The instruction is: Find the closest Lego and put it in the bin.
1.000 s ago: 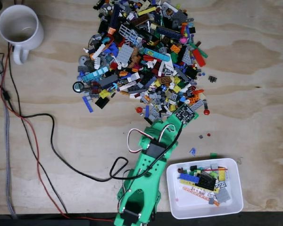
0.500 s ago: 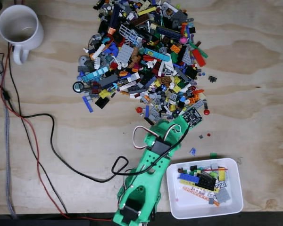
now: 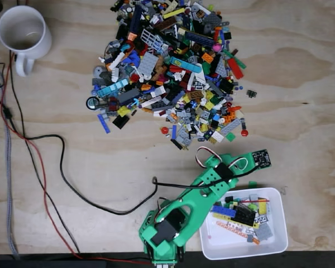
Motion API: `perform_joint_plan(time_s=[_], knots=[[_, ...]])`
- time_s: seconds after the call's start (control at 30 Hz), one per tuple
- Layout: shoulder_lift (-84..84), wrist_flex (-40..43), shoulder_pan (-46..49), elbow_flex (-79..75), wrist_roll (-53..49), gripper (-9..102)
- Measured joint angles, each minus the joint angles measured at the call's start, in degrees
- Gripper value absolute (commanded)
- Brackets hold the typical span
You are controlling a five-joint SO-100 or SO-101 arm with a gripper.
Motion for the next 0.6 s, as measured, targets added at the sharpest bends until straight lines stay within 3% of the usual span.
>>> perform_joint_plan(time_s=[0.6], knots=[[-16.44,-8.44,3.78,-7.21,-2.90,15]])
